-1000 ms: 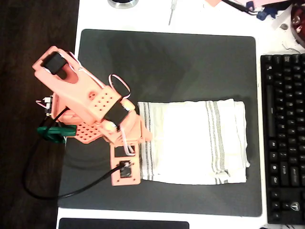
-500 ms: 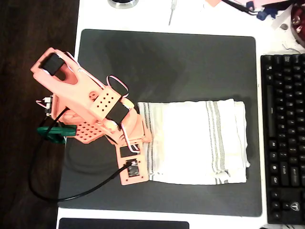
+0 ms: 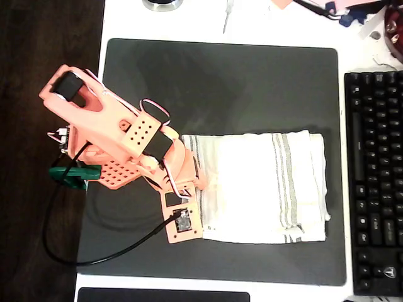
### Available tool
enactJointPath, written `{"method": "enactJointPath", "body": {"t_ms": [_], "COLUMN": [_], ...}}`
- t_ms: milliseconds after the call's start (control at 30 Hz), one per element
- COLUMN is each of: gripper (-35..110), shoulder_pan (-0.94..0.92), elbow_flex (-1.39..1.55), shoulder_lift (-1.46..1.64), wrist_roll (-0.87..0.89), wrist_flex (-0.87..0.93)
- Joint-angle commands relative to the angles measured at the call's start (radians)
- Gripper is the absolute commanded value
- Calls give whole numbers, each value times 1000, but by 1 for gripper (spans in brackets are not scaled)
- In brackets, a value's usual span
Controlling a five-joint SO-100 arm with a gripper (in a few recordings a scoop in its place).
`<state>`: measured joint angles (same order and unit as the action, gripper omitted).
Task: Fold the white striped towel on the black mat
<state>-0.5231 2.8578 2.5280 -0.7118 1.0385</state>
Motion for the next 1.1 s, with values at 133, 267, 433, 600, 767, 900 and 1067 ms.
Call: {"method": "enactJointPath", "body": {"t_ms": [133, 267, 433, 600, 767, 900, 1067], "gripper": [7, 2, 0, 0, 0, 0, 0], "shoulder_pan": [-25, -25, -23, -58, -110, -160, -225], "elbow_flex": [35, 63, 41, 5, -149, -336, -525], "shoulder_lift": [-3, 6, 18, 29, 69, 91, 115], "wrist_roll": [-34, -40, -44, -72, -120, -178, -255], "wrist_flex": [-5, -18, 21, 100, 318, 518, 715]}}
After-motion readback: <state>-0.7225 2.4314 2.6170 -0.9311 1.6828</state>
